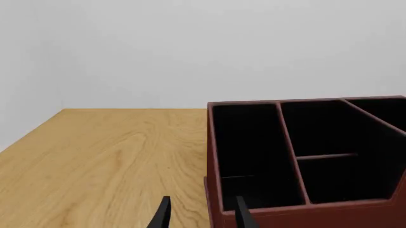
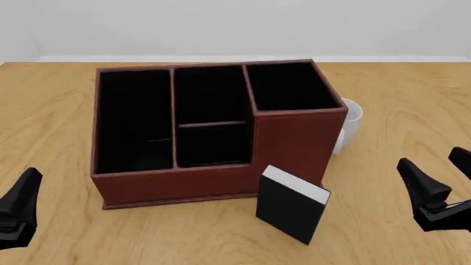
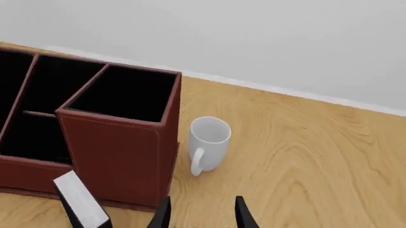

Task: Pick up the book and place it in the right compartment of the caddy.

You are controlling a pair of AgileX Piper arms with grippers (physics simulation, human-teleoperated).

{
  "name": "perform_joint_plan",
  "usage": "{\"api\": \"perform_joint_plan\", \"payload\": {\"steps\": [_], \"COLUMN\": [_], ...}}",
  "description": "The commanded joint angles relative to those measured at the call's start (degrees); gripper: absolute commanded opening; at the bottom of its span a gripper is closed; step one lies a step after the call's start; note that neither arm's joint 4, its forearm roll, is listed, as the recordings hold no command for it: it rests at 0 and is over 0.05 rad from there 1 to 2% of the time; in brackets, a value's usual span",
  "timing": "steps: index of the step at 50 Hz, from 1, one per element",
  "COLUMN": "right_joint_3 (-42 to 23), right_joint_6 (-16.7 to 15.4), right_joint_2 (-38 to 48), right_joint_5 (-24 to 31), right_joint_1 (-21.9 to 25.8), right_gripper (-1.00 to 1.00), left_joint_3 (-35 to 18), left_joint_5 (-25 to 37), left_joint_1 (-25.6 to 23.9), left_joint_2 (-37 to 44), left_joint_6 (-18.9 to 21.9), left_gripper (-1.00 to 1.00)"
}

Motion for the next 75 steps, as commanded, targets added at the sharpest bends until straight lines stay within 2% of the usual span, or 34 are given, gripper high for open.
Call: {"api": "perform_joint_plan", "payload": {"steps": [1, 7, 12, 21, 28, 44, 50, 54, 75], "right_joint_3": [-5.13, -8.33, -12.29, -18.12, -24.57, -33.79, -36.55, -38.19, -40.09], "right_joint_6": [-4.08, -5.13, -4.36, -7.36, -5.91, -4.77, -5.27, -4.16, -5.87], "right_joint_2": [5.31, 6.50, 8.24, 12.39, 15.53, 23.47, 26.35, 28.39, 35.73], "right_joint_5": [4.43, 8.44, 12.57, 19.29, 25.79, 33.57, 36.13, 37.21, 36.97], "right_joint_1": [3.79, 6.23, 8.43, 11.06, 13.41, 19.04, 21.30, 23.19, 27.98], "right_gripper": [1.00, 1.00, 1.00, 1.00, 1.00, 1.00, 1.00, 1.00, 1.00], "left_joint_3": [0.00, 0.00, 0.00, 0.00, 0.00, 0.00, 0.00, 0.00, 0.00], "left_joint_5": [0.00, 0.00, 0.00, 0.00, 0.00, 0.00, 0.00, 0.00, 0.00], "left_joint_1": [0.00, 0.00, 0.00, 0.00, 0.00, 0.00, 0.00, 0.00, 0.00], "left_joint_2": [0.00, 0.00, 0.00, 0.00, 0.00, 0.00, 0.00, 0.00, 0.00], "left_joint_6": [0.00, 0.00, 0.00, 0.00, 0.00, 0.00, 0.00, 0.00, 0.00], "left_gripper": [1.00, 1.00, 1.00, 1.00, 1.00, 1.00, 1.00, 1.00, 1.00]}}
